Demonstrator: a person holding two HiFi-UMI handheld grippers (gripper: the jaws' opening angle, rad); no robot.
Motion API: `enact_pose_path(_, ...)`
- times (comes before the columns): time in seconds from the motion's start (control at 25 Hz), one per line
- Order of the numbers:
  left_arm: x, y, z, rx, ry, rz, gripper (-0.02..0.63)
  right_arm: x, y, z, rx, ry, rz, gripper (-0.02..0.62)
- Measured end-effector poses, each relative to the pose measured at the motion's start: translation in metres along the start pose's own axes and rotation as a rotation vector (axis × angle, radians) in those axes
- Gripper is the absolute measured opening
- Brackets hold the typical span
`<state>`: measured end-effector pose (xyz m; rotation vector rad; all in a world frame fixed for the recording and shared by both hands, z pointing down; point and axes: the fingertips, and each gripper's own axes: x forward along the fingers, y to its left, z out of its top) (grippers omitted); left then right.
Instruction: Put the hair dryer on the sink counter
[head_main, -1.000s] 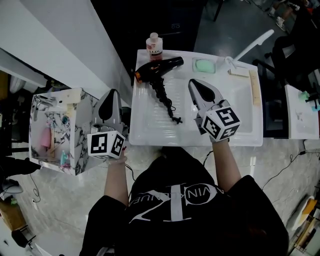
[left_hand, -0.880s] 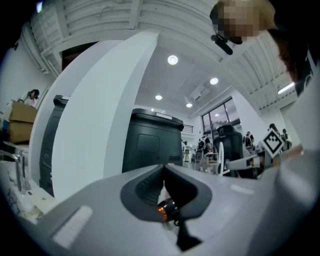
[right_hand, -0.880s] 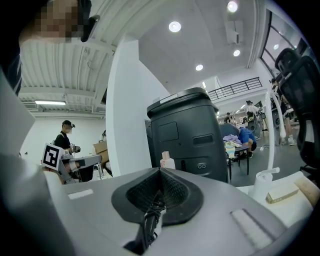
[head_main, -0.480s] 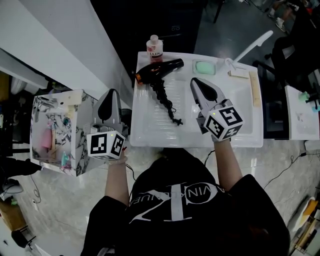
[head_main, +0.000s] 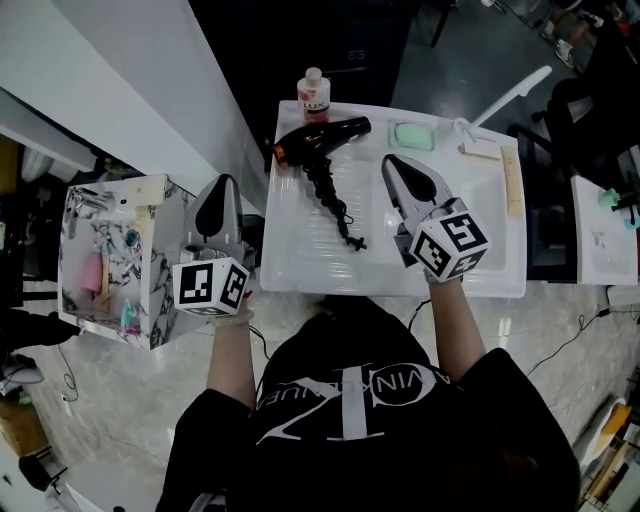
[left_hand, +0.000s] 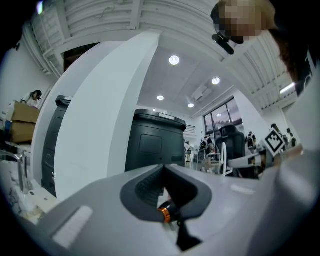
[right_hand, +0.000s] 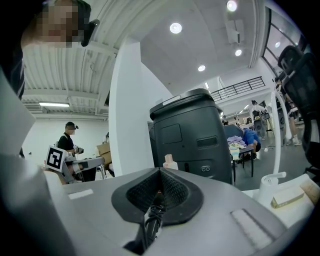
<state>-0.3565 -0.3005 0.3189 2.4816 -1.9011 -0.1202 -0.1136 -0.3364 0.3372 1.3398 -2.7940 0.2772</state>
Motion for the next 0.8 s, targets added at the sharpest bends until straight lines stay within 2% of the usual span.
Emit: enact_pose_path(0.8, 0.0091, 0.0045, -0.0050, -0.010, 0.008, 0.002, 0.000, 0.0062, -0.0021, 0.0000, 0.000, -0.010, 0.017, 0.003)
